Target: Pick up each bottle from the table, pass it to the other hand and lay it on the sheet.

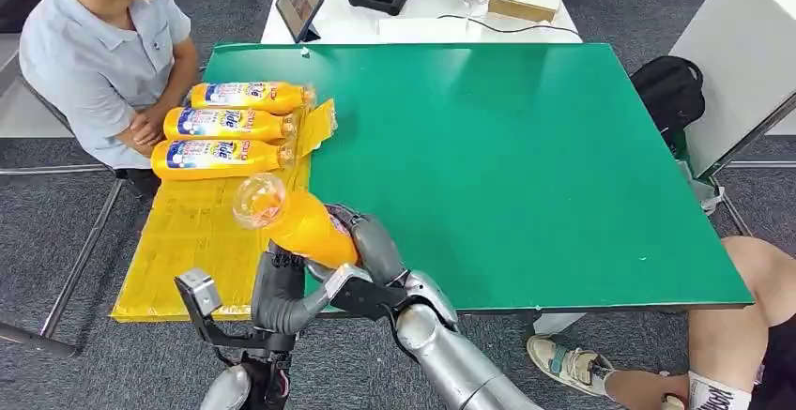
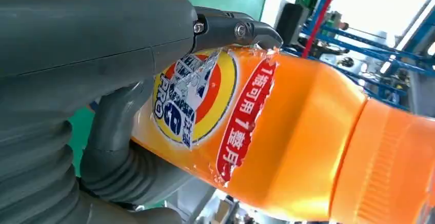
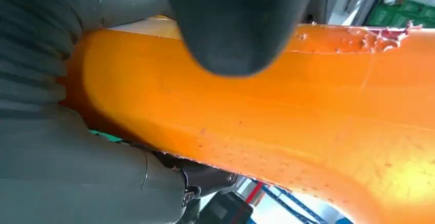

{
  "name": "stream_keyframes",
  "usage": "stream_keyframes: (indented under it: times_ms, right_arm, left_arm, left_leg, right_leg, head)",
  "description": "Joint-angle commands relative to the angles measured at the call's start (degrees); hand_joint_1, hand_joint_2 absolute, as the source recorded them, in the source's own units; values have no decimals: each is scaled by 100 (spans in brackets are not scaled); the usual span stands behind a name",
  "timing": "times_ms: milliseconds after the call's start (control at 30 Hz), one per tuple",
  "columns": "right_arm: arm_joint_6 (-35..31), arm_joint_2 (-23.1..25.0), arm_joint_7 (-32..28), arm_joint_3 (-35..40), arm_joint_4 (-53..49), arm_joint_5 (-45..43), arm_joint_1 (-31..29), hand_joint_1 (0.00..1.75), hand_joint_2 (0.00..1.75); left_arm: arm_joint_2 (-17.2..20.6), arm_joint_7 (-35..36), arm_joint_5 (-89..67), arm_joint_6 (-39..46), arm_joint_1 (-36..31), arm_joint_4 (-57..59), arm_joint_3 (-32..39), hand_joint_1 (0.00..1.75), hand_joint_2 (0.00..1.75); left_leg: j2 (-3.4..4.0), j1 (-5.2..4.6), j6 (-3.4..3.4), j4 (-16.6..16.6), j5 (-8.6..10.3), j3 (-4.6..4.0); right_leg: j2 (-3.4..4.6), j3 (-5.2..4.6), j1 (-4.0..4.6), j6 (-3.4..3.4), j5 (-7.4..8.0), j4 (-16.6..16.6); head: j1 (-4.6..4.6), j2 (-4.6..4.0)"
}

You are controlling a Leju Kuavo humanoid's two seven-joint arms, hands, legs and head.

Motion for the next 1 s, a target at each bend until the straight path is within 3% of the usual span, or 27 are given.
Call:
stream_keyframes:
  times_ms: [33,67,100,633,1000]
  right_arm:
    - [-187,-216,-81,666,380,419,-30,175,175]
    - [-196,-238,-104,716,410,467,-23,175,175]
    - [-177,-244,-113,724,409,456,-17,173,175]
    - [-306,-408,201,1451,1081,1509,-434,169,175]
    - [-303,-413,201,1453,1090,1509,-423,169,175]
  left_arm:
    - [70,-22,-138,98,-193,115,-76,0,175]
    - [-4,30,-44,272,-207,114,51,106,175]
    - [2,60,-16,305,-234,110,73,173,175]
    - [151,265,-250,260,-343,294,31,175,175]
    - [150,265,-250,260,-345,294,31,175,175]
  left_leg:
    - [-6,4,3,-4,-5,18]
    - [-6,7,4,-7,-8,29]
    - [-5,4,3,-5,-5,19]
    - [-12,7,5,-7,-7,34]
    - [-13,4,3,-7,-1,17]
  right_leg:
    - [-12,23,7,-14,-6,-7]
    - [-13,35,11,-20,-9,-11]
    - [-10,22,7,-13,-5,-8]
    - [-21,40,12,-22,-10,-13]
    - [-20,19,7,-12,-5,-10]
  head:
    - [0,0]
    - [2,0]
    - [0,0]
    - [0,0]
    - [-2,0]
